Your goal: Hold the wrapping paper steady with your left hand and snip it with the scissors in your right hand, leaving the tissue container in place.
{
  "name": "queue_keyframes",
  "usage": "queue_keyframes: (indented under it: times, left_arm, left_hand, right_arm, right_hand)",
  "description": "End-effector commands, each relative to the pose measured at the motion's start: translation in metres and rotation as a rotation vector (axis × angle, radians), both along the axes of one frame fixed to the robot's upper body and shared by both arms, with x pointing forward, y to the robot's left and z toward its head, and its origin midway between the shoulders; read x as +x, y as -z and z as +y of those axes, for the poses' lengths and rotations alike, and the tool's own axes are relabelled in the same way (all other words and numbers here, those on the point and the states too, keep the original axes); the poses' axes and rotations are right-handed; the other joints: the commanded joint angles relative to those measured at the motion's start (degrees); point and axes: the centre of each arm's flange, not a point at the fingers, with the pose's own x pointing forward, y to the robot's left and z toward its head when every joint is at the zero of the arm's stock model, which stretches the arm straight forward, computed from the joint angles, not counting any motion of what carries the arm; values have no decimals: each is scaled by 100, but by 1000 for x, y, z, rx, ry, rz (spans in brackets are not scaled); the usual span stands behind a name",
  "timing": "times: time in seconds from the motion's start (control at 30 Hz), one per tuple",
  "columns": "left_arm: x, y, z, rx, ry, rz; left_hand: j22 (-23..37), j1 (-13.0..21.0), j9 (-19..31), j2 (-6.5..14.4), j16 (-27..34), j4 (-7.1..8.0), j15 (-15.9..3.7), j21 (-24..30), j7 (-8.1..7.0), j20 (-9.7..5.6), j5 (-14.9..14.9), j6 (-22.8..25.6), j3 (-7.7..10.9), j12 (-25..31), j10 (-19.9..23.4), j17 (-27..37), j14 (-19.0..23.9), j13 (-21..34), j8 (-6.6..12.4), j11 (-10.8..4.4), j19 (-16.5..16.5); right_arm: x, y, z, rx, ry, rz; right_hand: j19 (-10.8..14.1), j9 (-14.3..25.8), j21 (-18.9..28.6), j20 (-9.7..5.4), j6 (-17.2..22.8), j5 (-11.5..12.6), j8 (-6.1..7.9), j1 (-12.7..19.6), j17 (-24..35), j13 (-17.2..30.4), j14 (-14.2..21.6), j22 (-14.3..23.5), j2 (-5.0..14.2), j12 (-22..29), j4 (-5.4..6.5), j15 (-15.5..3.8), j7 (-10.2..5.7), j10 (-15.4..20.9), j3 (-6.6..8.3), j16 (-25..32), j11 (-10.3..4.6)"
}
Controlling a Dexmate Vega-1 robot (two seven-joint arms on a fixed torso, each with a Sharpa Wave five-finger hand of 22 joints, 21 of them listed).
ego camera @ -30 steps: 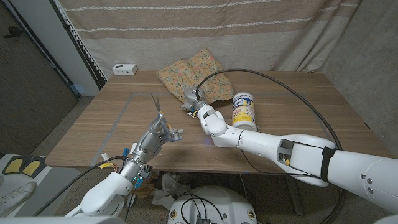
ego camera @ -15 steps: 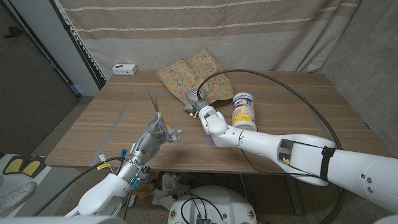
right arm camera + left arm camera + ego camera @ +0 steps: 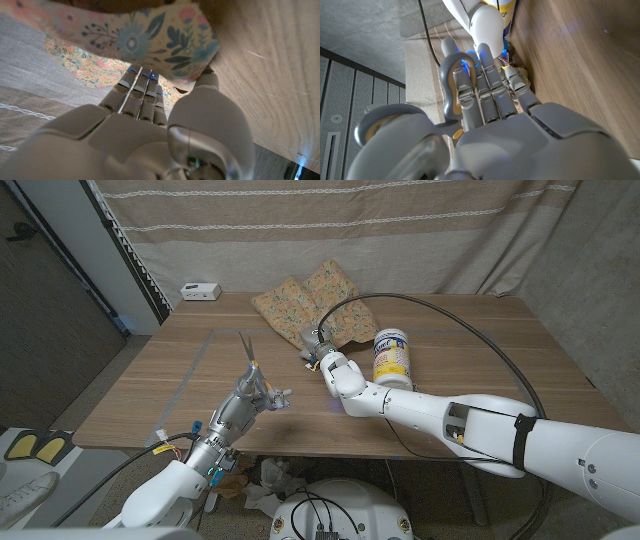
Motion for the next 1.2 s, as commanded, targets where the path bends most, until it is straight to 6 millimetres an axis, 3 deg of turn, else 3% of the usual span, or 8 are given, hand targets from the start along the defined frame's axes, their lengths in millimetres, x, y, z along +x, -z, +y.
queue_keyframes:
  times: [0.03,0.17,0.27,0.37,0.47,0.6,0.9,1.2]
  left_arm:
    - [-1,1,3,-2,9,-3]
    - [0,-1,3,3,14,-3]
    - [2,-2,2,7,20,-3]
    - [5,-4,-1,11,28,-2]
    - [6,-6,-3,16,34,-3]
    - [8,-9,-5,21,42,-4]
    - [12,-10,-10,23,49,-1]
    - [13,-12,-11,24,43,6]
  left_hand:
    - [32,5,37,22,46,41,-297,-9,51,-1,52,-4,-17,413,531,8,5,7,-16,-490,-22]
    - [32,5,37,24,49,42,-305,-9,52,-5,55,12,-16,420,529,1,14,14,-15,-480,-22]
    - [33,1,38,23,57,44,-305,-7,48,-2,56,14,-16,424,530,10,13,17,-17,-483,-18]
    - [33,-2,34,23,57,46,-310,-7,41,-5,57,23,-16,426,531,6,13,18,-19,-486,-18]
    - [33,-2,39,24,60,46,-304,-6,47,-1,58,24,-16,427,526,10,10,20,-18,-486,-15]
    - [33,-2,39,24,64,47,-315,0,33,-10,60,31,-15,435,536,3,22,23,-20,-484,0]
    - [34,-13,43,20,72,51,-315,4,53,-14,60,37,-18,442,542,0,27,22,-26,-495,11]
    - [36,-27,48,28,79,60,-308,5,64,-8,65,50,-15,453,544,-7,23,27,-35,-482,14]
  right_arm:
    - [1,5,-2,4,-18,-17]
    - [-2,3,-5,6,-44,-41]
    - [-5,4,-10,9,-63,-67]
    - [-9,3,-17,29,-94,-92]
    - [-12,2,-22,36,-117,-114]
    - [-17,1,-29,46,-146,-137]
    - [-29,2,-43,45,-232,-206]
    - [-34,-1,-59,83,-304,-264]
  right_hand:
    - [188,-4,85,-193,388,-44,97,484,15,14,379,27,104,71,-47,-934,-197,428,250,44,-373]
    - [347,-6,169,-377,1010,-136,237,952,92,1,751,64,331,106,-5,-1019,-540,798,616,140,-627]
    - [355,-2,223,-403,1569,-310,348,980,168,32,774,113,401,104,210,-1006,-1009,969,821,179,-710]
    - [313,-2,275,-432,1995,-475,397,1028,243,62,793,162,466,151,404,-1009,-1246,1221,1118,244,-766]
    - [338,7,387,-529,2352,-707,401,1180,310,86,968,227,479,219,551,-1034,-1393,1517,1508,372,-887]
    - [378,24,501,-635,2622,-886,404,1307,343,104,1118,289,475,301,631,-1048,-1464,1805,1774,465,-910]
    - [336,61,678,-577,2890,-1136,355,1390,401,170,1305,414,461,286,766,-1046,-1883,1817,2033,600,-997]
    - [180,85,779,-485,3064,-1261,310,1407,458,217,1403,525,447,274,844,-1051,-2029,1797,2138,702,-981]
